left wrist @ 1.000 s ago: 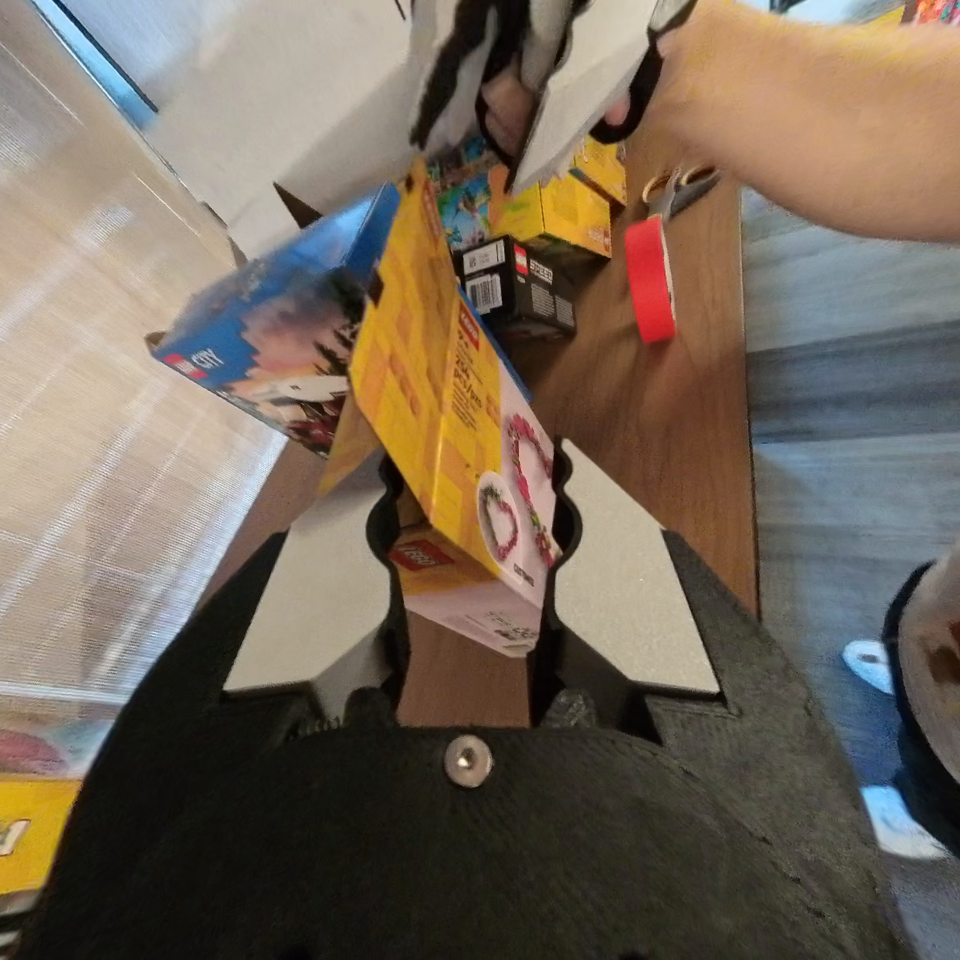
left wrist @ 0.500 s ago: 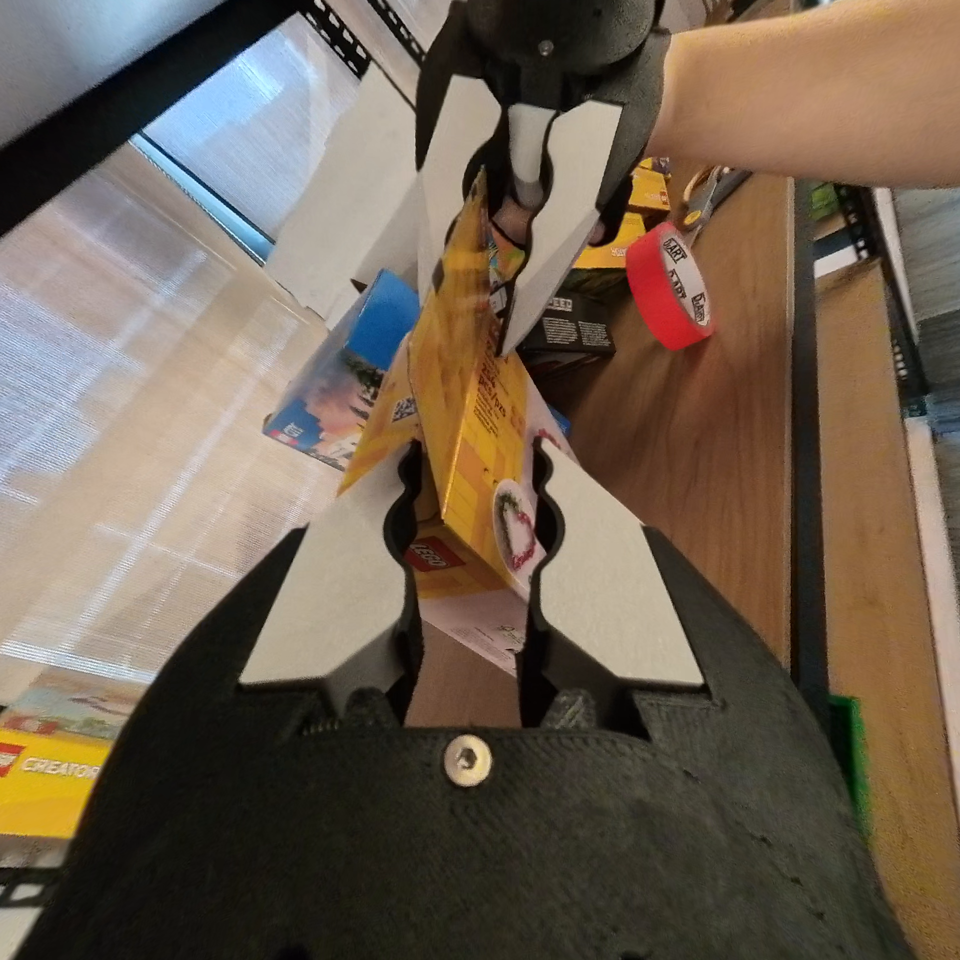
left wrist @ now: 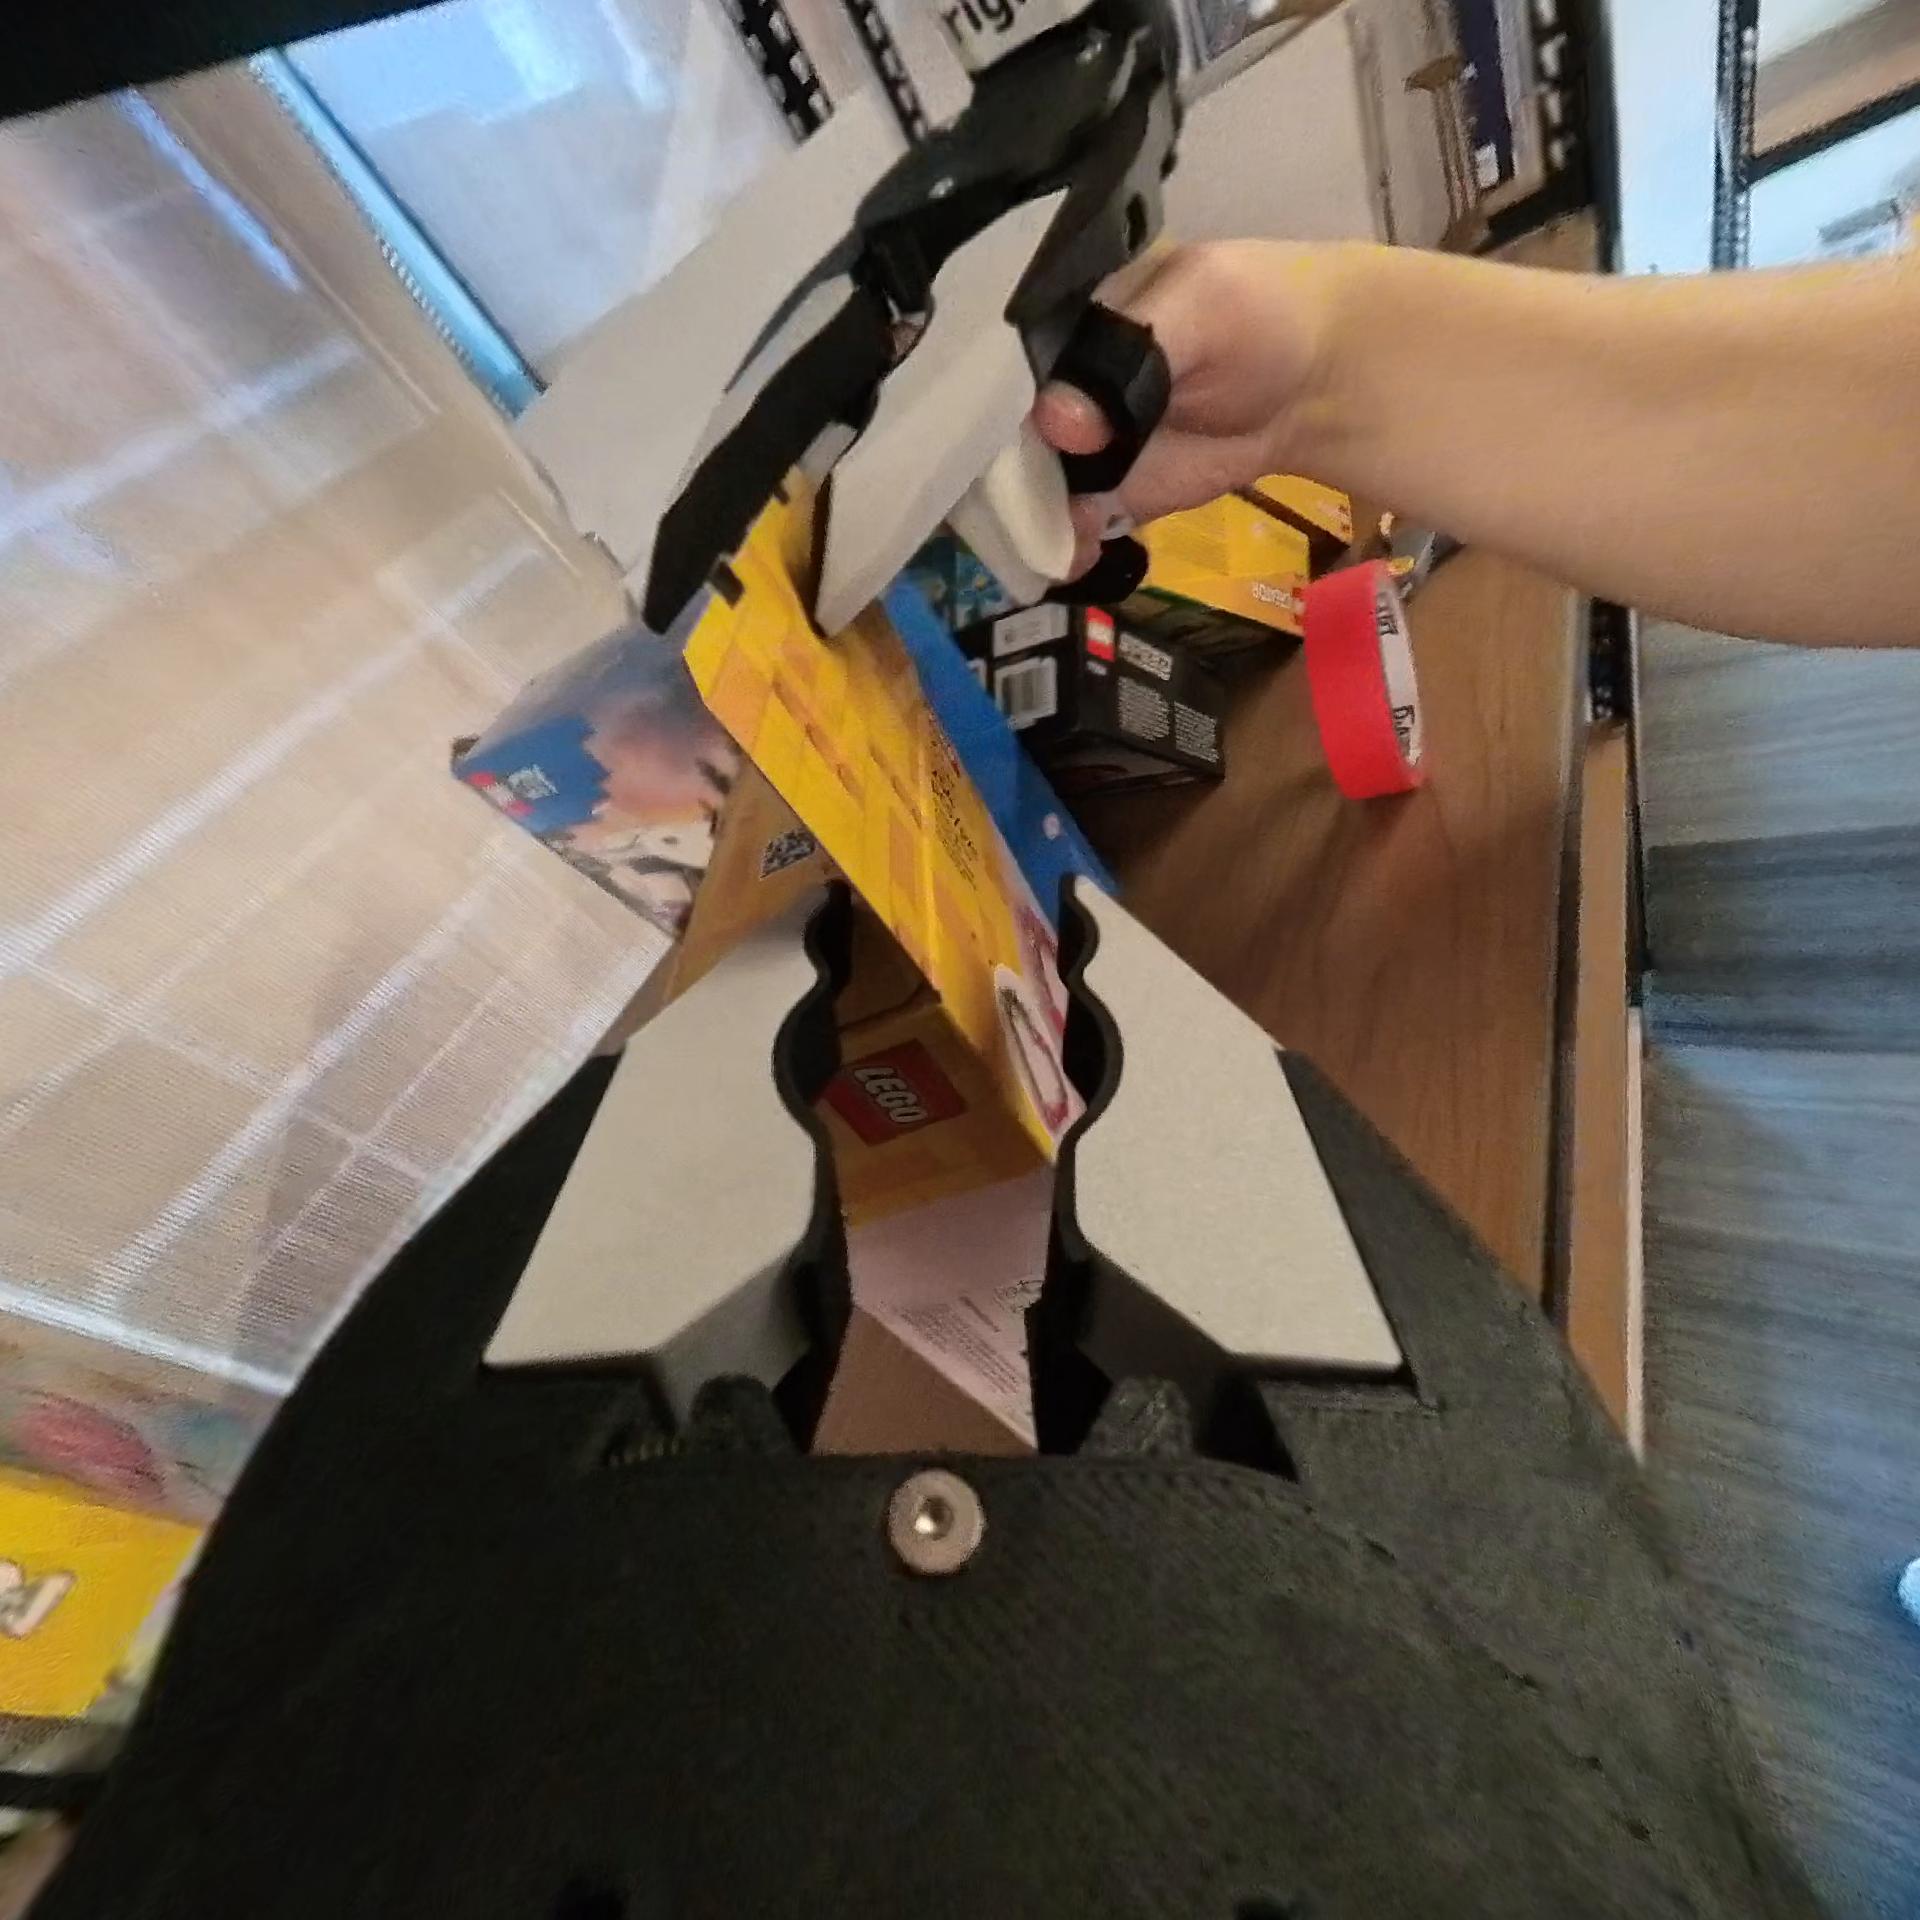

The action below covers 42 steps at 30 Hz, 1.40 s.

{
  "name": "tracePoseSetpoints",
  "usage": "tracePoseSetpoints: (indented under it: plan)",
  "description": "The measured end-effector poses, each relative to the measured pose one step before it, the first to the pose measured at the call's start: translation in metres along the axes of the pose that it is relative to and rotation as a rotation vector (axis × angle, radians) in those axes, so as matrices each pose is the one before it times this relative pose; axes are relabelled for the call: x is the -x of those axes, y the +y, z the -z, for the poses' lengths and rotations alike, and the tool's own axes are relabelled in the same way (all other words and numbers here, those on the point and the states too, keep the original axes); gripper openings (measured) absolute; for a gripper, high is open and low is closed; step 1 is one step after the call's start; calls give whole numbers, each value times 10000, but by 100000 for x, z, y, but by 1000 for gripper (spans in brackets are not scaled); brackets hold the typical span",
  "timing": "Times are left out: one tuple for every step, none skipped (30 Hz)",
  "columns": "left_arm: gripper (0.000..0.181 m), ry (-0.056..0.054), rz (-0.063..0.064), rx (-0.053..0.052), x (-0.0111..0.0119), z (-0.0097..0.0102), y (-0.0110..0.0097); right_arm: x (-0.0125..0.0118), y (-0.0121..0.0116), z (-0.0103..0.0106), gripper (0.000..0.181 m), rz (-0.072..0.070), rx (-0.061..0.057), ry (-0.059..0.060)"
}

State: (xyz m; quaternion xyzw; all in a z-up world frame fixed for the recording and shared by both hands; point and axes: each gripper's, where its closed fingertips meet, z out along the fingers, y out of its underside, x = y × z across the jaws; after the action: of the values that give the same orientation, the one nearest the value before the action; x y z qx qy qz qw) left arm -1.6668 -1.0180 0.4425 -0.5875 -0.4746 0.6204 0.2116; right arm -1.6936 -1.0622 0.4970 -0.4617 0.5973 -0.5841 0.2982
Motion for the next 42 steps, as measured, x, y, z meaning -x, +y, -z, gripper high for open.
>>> tracePoseSetpoints:
  plan:
    - [38,-92,272,52,734,-20,434,-1086,270,-672,59,-627,288,386]
    - [39,-112,175,56,614,-21,414,-814,193,-615,64,-600,192,337]
    - [35,-9,134,-105,296,62,125,-273,98,-485,67,-440,96,66]
    - [35,105,215,-207,6,100,-114,-379,204,-324,67,-281,120,167]
    - [35,85,321,-143,-11,70,-91,-558,150,-203,68,-282,42,276]
    - [37,-5,292,-84,62,38,-18,-250,-19,-126,70,-300,-55,89]
    - [38,-36,150,-74,34,58,3,-153,-180,-43,67,-193,-106,91]
    - [39,-49,47,-54,2,72,-3,-149,35,-33,67,84,83,181]
    - [40,-53,24,-2,-42,56,15,-93,330,-31,66,246,311,197]
    - [42,-49,4,39,-83,-6,22,-137,350,1,66,121,363,247]
    - [43,-88,-43,56,-51,-46,17,92,279,49,66,-41,346,101]
    - [44,-128,-90,51,-21,-27,6,58,24,142,66,-13,188,93]
    - [46,-174,-83,82,31,-13,20,17,13,186,65,220,143,112]
    - [50,-290,-35,147,199,35,83,-315,326,99,65,348,307,320]
    - [55,-425,-48,277,405,111,250,-487,636,-32,66,409,453,430]
    - [56,-446,-116,350,435,220,383,-157,223,-81,66,283,145,205]
    - [56,-317,-158,182,224,353,191,8,-73,-34,64,138,-53,59]
    - [53,-188,-147,-11,60,422,-33,3,73,-84,64,67,39,4]
    - [52,-108,-107,-15,22,336,21,-37,166,-149,63,20,75,-9]
    - [51,-140,-66,54,167,249,136,-17,174,-207,63,-5,67,-48]
    - [52,-241,-10,63,416,223,158,-24,56,-192,63,-69,11,-69]
    - [54,-245,54,25,514,268,98,-12,15,-143,62,-76,16,-77]
    - [58,-202,142,-71,571,313,-67,79,109,-118,61,-59,116,-105]
    - [58,-132,249,-200,593,374,-320,30,64,-95,60,-37,111,-25]
    - [59,17,320,-281,445,394,-529,-1,69,-64,60,-23,145,32]
    - [59,166,367,-295,280,352,-621,41,73,-2,60,-3,199,41]
    - [60,287,396,-253,76,227,-607,51,21,67,59,61,172,97]
    - [67,470,359,-100,-273,2,-354,42,47,90,57,107,180,128]
    - [77,579,302,172,-545,-275,99,147,34,53,54,138,145,67]
    - [83,456,203,402,-416,-488,487,83,-6,1,52,79,101,84]
    - [87,213,67,430,-53,-575,643,125,-15,-49,51,35,89,32]
    - [90,15,-2,353,285,-554,642,110,-19,-69,48,9,71,8]
    - [90,-24,12,255,345,-450,575,89,-17,-54,46,-12,69,13]
    - [90,18,89,166,279,-346,532,59,-19,-15,44,1,62,48]
    - [89,69,182,119,153,-281,520,31,-11,3,43,44,46,81]
    - [86,166,196,91,-127,-226,542,-6,-8,15,43,4,43,128]
    - [84,162,133,64,-247,-201,541,13,8,-9,43,-43,48,126]
    - [81,-25,60,59,-65,-155,517,50,-7,15,42,22,36,117]
    - [78,-142,-8,99,48,-96,506,16,-12,44,41,94,40,133]
    - [77,-133,-43,108,-42,-38,424,6,-8,37,41,62,51,120]
    - [77,-96,-32,20,-147,5,224,7,20,15,40,46,64,106]
    - [79,-40,15,-99,-307,34,-22,-29,30,-3,39,73,82,125]
